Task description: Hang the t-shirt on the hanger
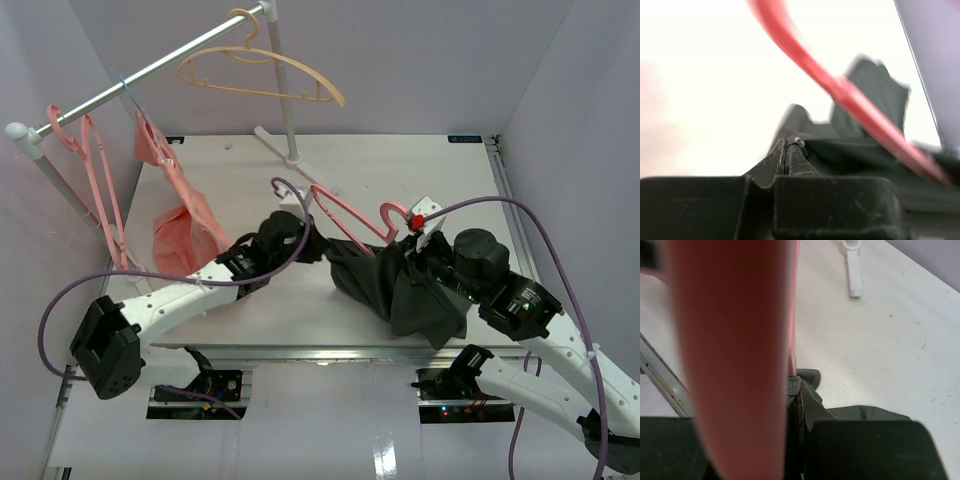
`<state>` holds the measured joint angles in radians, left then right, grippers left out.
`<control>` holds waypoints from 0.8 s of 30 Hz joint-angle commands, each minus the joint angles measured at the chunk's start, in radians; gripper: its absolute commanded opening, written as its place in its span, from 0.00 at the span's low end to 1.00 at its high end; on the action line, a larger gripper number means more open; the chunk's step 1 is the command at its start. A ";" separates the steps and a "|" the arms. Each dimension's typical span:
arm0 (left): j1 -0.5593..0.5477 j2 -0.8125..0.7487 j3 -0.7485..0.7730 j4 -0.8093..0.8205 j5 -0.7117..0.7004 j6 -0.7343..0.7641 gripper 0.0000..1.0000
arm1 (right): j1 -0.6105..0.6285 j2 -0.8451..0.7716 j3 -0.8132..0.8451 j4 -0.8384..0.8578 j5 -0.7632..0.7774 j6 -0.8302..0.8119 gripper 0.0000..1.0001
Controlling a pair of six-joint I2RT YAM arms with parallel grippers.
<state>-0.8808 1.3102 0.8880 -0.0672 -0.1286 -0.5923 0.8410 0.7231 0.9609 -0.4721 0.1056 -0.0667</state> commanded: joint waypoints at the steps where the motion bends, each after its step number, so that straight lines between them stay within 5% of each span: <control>1: 0.164 -0.118 0.094 -0.130 0.028 0.013 0.00 | 0.003 -0.064 -0.015 0.044 0.012 -0.013 0.08; 13: 0.354 -0.104 0.316 -0.294 0.117 0.078 0.00 | 0.002 -0.145 -0.059 -0.023 -0.051 -0.018 0.08; 24: 0.401 -0.003 0.568 -0.435 0.245 0.176 0.00 | 0.004 -0.126 -0.053 -0.080 -0.086 -0.028 0.08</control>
<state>-0.5221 1.3064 1.3772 -0.4663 0.1288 -0.4897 0.8448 0.5985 0.8997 -0.4922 0.0298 -0.0837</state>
